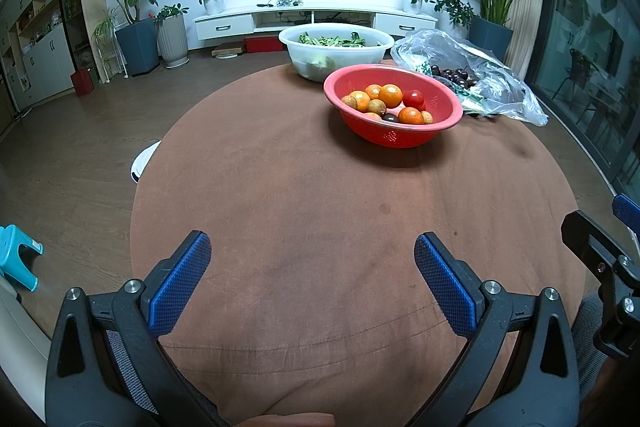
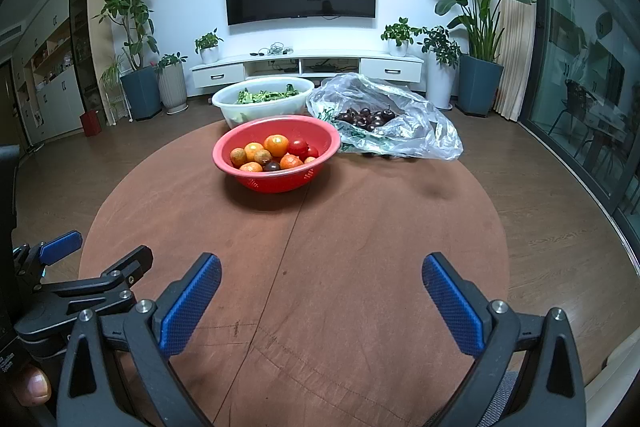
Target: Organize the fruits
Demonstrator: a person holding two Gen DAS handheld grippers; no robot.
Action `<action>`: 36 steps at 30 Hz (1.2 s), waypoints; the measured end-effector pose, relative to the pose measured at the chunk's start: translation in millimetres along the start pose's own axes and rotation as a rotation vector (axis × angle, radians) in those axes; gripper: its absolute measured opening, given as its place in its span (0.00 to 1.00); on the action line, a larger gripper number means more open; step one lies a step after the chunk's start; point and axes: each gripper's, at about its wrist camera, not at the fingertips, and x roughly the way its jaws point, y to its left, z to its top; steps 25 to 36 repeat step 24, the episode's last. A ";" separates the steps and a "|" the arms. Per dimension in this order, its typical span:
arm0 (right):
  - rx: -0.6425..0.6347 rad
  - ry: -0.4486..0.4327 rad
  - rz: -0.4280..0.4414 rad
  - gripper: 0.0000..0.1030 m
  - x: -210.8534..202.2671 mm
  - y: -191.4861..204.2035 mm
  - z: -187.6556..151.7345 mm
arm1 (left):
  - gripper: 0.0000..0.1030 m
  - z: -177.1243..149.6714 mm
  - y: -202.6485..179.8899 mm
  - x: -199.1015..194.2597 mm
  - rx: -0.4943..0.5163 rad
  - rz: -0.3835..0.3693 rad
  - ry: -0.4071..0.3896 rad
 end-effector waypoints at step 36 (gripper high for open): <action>0.006 0.030 0.003 1.00 14.0 -7.6 -3.7 | 1.00 2.8 3.3 18.2 -0.004 -0.017 0.012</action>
